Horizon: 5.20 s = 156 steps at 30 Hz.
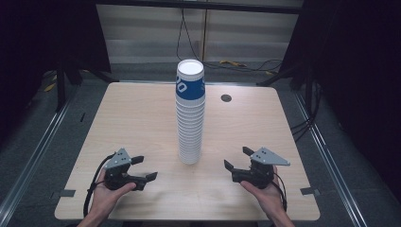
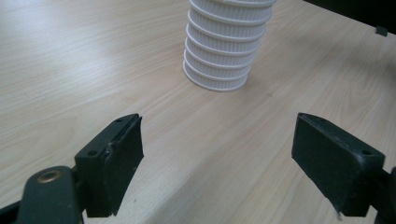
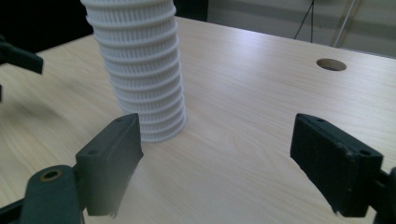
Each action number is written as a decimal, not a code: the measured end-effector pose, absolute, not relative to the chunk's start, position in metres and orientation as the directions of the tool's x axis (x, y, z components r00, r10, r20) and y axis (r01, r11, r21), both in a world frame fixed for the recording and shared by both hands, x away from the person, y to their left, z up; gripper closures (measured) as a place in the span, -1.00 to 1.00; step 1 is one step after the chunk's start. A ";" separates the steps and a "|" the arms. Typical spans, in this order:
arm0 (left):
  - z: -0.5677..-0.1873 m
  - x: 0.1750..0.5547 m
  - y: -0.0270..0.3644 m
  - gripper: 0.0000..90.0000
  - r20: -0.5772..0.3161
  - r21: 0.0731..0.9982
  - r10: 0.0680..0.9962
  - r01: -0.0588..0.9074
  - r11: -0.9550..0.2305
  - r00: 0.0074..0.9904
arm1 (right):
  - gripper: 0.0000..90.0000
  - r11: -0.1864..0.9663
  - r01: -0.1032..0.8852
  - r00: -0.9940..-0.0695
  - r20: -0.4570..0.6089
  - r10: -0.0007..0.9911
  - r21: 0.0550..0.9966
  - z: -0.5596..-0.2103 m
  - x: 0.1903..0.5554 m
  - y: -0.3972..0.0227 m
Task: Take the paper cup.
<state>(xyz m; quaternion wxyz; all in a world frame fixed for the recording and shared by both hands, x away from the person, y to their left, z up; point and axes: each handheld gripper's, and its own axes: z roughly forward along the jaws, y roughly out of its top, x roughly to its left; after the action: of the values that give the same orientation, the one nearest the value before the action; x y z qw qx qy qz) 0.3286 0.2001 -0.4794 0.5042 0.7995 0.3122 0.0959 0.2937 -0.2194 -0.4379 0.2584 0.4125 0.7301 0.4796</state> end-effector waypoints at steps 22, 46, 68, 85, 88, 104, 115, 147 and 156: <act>-0.482 0.327 0.195 -0.59 -0.174 0.859 0.557 0.402 -0.318 0.812 | -0.61 0.181 0.311 -0.627 0.058 0.777 0.933 -0.375 0.324 -0.201; -0.483 0.327 0.194 -0.64 -0.206 0.851 0.534 0.419 -0.316 0.820 | -0.55 0.197 0.262 -0.704 0.048 0.708 0.945 -0.320 0.350 -0.193; -0.484 0.329 0.192 -0.64 -0.226 0.844 0.513 0.430 -0.321 0.828 | -0.62 0.175 0.225 -0.793 0.076 0.604 0.959 -0.270 0.375 -0.166; -0.484 0.328 0.192 -0.63 -0.214 0.842 0.505 0.419 -0.339 0.837 | -0.70 0.186 0.194 -0.813 0.052 0.580 0.963 -0.244 0.393 -0.147; -0.483 0.328 0.192 -0.63 -0.211 0.842 0.506 0.419 -0.340 0.836 | -0.70 0.198 0.196 -0.814 0.047 0.578 0.960 -0.243 0.396 -0.142; -0.483 0.327 0.193 -0.60 -0.204 0.850 0.509 0.409 -0.331 0.836 | -0.61 0.184 0.192 -0.831 0.060 0.553 0.964 -0.237 0.407 -0.127; -0.480 0.326 0.195 -0.55 -0.187 0.864 0.507 0.387 -0.323 0.841 | -0.48 0.200 0.194 -0.839 0.057 0.541 0.960 -0.235 0.411 -0.120; -0.482 0.327 0.192 -0.55 -0.191 0.858 0.505 0.393 -0.331 0.842 | -0.44 0.155 0.149 -0.836 0.040 0.548 0.977 -0.225 0.408 -0.124; -0.482 0.328 0.192 -0.55 -0.197 0.854 0.510 0.402 -0.330 0.837 | -0.42 0.095 0.137 -0.838 0.064 0.542 0.986 -0.216 0.408 -0.129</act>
<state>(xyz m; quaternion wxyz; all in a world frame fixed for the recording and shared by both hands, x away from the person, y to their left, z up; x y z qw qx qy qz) 0.3280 0.1923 -0.4825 0.5065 0.8136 0.2803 0.0534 0.4083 -0.1290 -0.2156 0.1607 0.2353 0.7223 0.6301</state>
